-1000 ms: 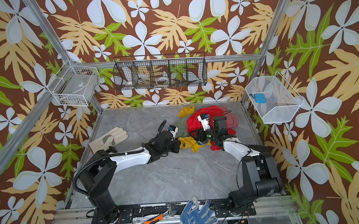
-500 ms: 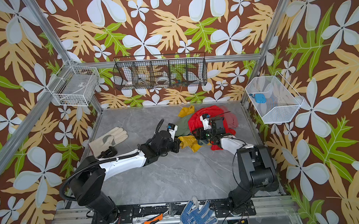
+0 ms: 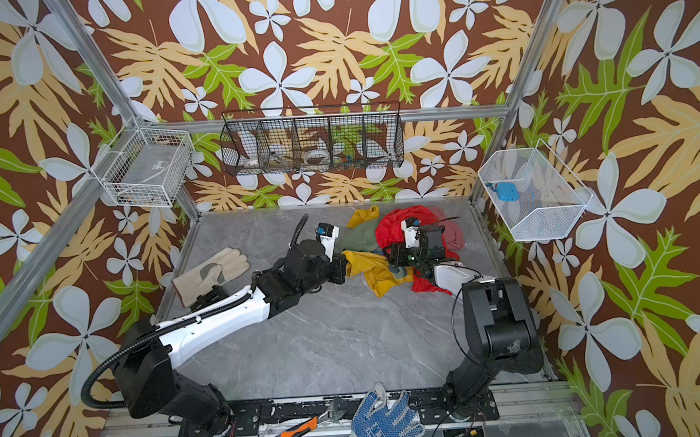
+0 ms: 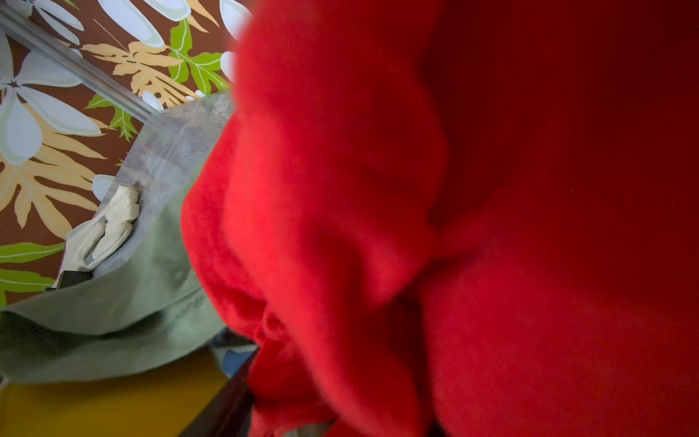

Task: Pick out a specific cloth from the pile
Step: 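Lift the yellow cloth with the left gripper, pulling it from the pile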

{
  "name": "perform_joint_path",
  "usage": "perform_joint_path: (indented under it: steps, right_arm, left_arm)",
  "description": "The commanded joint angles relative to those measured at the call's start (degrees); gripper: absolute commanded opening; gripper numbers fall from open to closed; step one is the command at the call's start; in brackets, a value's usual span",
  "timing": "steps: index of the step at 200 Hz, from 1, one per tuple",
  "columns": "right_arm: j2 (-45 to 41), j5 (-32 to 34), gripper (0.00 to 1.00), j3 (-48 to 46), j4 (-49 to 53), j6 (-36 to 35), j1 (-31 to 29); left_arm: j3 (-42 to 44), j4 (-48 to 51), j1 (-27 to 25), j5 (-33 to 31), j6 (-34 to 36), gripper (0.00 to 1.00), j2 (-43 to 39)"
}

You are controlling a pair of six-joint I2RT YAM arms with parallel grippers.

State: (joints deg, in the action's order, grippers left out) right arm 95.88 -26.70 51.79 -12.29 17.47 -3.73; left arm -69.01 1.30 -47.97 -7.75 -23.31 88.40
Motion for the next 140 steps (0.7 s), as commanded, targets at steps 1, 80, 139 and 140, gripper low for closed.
perform_joint_path:
  steps: [1,80,139,140]
  right_arm:
    - [0.78,4.47,0.61,-0.02,0.87,-0.43,0.96]
    - [1.84,6.22,0.60,-0.73,0.51,-1.04,1.42]
    - [3.00,7.44,0.60,-0.64,-0.09,-0.06,2.46]
    - [3.00,7.45,0.60,-0.64,-0.05,-0.07,2.43]
  left_arm:
    - [-3.24,2.11,-0.02,-3.23,1.76,0.00,-1.01]
    - [-12.25,6.88,-0.02,-5.81,3.95,0.00,-3.26]
    - [-18.14,12.59,0.50,-12.29,5.37,0.00,-7.09]
    - [-18.33,12.81,0.50,-12.38,5.37,0.00,-7.10]
